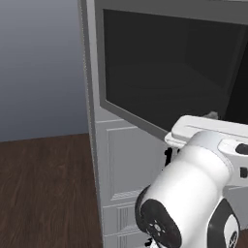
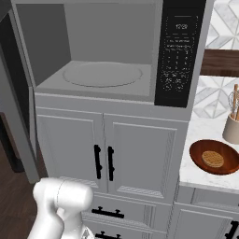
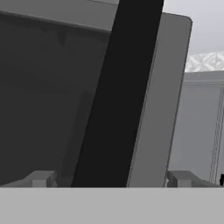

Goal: Open the microwave, place the bowl with waffle inside the microwave, then close the microwave door and turn it on.

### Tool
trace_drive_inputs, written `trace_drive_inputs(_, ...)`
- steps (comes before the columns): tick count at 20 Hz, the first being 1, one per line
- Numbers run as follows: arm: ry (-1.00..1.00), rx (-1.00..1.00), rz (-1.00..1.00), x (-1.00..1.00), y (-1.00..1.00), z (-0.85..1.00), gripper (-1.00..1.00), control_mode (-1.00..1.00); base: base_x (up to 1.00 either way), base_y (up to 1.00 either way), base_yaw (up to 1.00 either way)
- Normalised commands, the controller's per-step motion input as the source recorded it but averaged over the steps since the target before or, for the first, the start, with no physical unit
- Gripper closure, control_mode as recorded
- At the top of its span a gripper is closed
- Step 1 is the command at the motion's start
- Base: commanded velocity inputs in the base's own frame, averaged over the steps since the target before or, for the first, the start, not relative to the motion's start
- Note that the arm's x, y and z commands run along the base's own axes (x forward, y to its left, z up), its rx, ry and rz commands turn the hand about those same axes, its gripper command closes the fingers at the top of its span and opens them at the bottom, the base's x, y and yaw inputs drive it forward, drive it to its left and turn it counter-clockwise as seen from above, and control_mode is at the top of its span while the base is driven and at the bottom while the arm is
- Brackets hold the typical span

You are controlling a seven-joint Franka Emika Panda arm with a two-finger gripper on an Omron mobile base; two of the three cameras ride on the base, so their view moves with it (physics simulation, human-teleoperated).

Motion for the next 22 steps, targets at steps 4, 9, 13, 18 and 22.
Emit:
trace_drive_inputs(4, 0.08, 0.07, 0.17, -0.79, -0.28, 0.04, -1.00, -1.00, 0.00, 0.00, 0.00)
trace_drive_inputs(9, 0.14, 0.23, 0.63, -0.42, -0.32, 0.00, -1.00, -1.00, 0.00, 0.00, 0.00)
trace_drive_inputs(13, 0.11, 0.31, 0.65, -0.23, -0.36, 0.00, -1.00, -1.00, 0.00, 0.00, 0.00)
trace_drive_inputs(18, 0.06, 0.29, 0.70, -0.03, -0.32, -0.10, -1.00, -1.00, 0.00, 0.00, 0.00)
trace_drive_inputs(22, 0.03, 0.30, 0.75, 0.00, -0.22, -0.06, -1.00, -1.00, 0.00, 0.00, 0.00)
